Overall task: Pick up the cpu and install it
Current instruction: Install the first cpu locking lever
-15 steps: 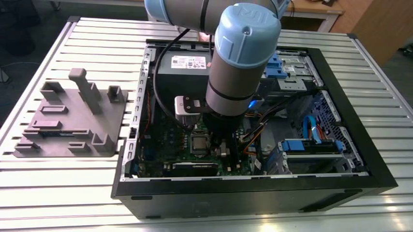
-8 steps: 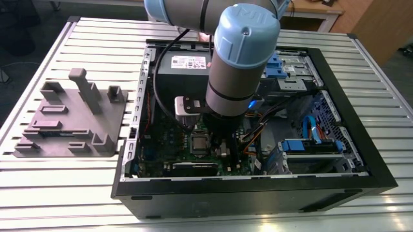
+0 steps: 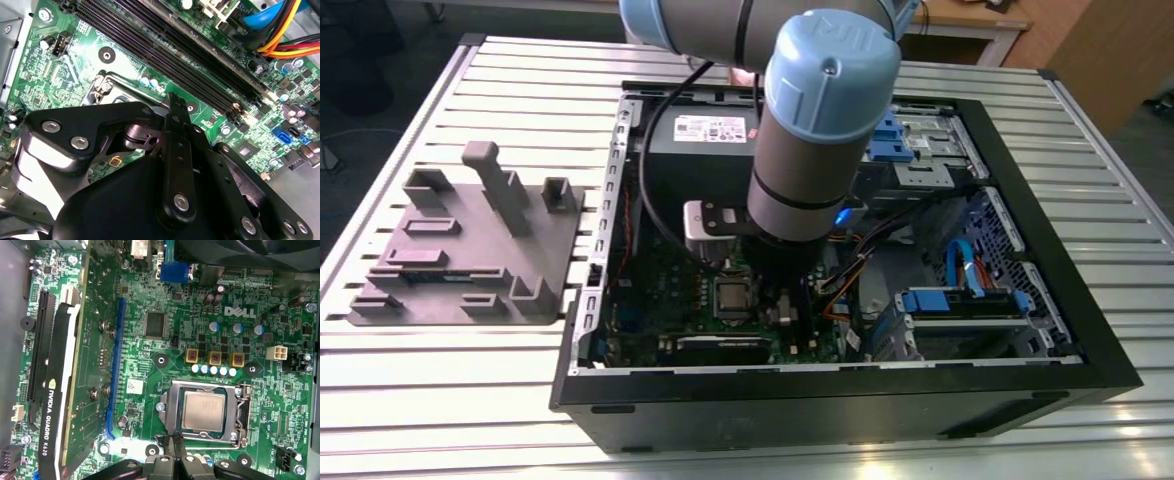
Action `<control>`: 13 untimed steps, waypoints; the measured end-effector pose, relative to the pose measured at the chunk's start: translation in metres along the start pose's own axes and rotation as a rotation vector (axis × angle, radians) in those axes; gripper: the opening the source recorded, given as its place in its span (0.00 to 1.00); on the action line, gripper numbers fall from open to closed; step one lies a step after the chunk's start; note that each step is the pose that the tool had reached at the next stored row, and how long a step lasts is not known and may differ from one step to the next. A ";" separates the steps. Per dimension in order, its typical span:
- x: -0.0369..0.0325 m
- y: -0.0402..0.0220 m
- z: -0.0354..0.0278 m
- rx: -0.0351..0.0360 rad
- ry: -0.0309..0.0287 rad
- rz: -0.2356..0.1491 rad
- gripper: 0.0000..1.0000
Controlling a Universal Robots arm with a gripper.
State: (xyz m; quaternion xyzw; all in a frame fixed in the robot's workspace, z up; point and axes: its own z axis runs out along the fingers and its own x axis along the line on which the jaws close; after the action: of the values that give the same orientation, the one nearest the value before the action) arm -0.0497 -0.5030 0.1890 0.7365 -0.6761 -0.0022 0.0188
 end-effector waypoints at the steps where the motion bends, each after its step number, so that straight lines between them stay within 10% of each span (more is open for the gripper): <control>1: 0.0000 -0.0004 0.0006 0.0007 -0.0003 0.000 0.10; 13: 0.0000 -0.0004 0.0000 0.0011 -0.0009 0.000 0.10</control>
State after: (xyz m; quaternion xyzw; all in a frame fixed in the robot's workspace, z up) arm -0.0492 -0.5029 0.1891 0.7366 -0.6761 -0.0021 0.0181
